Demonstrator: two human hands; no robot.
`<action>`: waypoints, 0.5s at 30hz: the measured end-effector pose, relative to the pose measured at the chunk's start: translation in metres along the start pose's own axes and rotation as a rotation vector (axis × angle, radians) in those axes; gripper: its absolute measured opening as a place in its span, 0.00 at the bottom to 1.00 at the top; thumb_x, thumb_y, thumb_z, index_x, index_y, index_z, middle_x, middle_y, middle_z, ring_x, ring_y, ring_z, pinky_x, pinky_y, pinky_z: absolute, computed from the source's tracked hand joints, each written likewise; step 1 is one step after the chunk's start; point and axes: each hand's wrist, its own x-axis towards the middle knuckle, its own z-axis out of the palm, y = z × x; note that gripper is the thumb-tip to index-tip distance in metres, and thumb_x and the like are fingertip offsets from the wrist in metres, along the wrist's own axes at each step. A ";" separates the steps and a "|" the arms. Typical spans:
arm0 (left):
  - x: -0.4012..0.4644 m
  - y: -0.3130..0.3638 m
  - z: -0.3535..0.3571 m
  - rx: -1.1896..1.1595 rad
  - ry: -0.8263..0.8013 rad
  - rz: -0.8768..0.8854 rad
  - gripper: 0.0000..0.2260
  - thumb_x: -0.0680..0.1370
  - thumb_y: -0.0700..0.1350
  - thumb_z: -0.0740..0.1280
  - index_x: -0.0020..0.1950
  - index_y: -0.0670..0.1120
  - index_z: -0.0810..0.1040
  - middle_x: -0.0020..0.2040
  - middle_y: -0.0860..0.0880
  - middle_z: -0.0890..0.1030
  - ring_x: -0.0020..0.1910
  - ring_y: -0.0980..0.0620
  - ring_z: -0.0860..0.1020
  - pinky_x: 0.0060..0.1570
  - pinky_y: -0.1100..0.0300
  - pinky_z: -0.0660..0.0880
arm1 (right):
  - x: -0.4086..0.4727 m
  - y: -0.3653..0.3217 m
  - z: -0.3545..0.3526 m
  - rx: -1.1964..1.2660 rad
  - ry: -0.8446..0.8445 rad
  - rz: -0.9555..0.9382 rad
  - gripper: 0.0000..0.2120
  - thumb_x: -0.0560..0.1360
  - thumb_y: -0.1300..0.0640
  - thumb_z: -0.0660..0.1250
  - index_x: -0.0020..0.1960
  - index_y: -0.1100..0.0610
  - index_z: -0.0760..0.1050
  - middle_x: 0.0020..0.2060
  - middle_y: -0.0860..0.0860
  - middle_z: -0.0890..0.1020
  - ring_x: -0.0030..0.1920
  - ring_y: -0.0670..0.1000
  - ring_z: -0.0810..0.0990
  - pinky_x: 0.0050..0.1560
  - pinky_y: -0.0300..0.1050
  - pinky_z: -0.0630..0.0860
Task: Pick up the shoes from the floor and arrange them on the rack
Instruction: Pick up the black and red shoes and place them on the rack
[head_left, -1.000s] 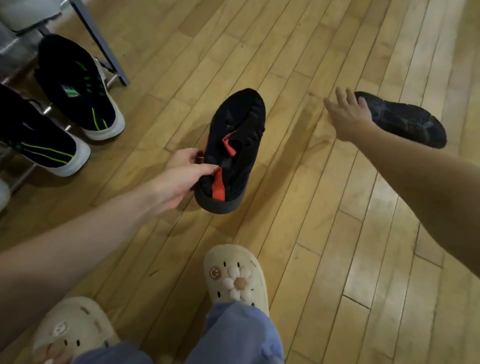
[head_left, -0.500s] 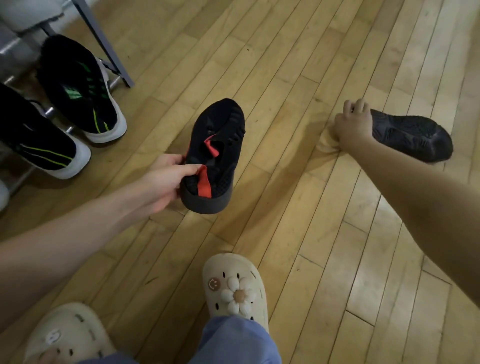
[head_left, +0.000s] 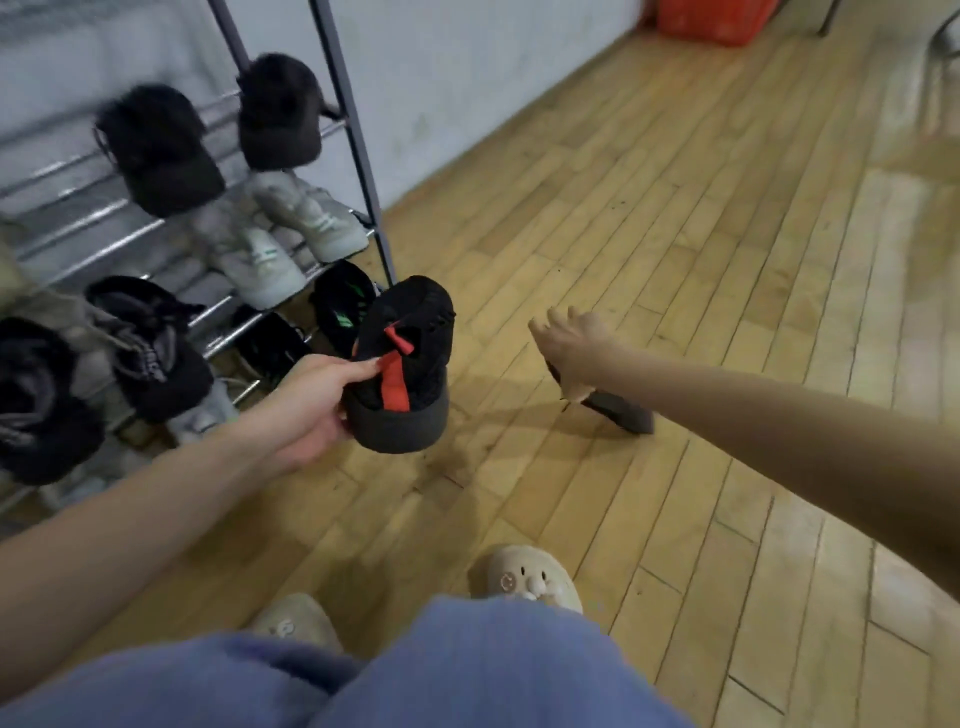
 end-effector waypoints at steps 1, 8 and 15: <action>-0.012 0.010 -0.009 -0.009 0.011 0.023 0.10 0.79 0.40 0.64 0.57 0.37 0.79 0.55 0.40 0.82 0.56 0.42 0.79 0.54 0.47 0.75 | -0.007 0.001 -0.019 0.052 0.037 0.014 0.40 0.66 0.49 0.74 0.71 0.58 0.58 0.58 0.59 0.70 0.47 0.56 0.73 0.36 0.45 0.69; -0.108 0.070 -0.064 -0.099 0.021 0.170 0.11 0.79 0.38 0.59 0.56 0.39 0.79 0.52 0.42 0.84 0.55 0.43 0.80 0.60 0.47 0.74 | -0.072 0.002 -0.141 0.673 0.405 0.098 0.32 0.63 0.42 0.72 0.65 0.49 0.73 0.51 0.53 0.65 0.51 0.59 0.71 0.51 0.51 0.75; -0.165 0.122 -0.100 -0.134 0.059 0.325 0.15 0.79 0.39 0.60 0.63 0.35 0.76 0.61 0.36 0.79 0.64 0.39 0.75 0.66 0.42 0.68 | -0.121 0.001 -0.242 0.827 0.947 0.169 0.26 0.66 0.42 0.72 0.62 0.51 0.76 0.57 0.54 0.64 0.58 0.56 0.67 0.56 0.48 0.75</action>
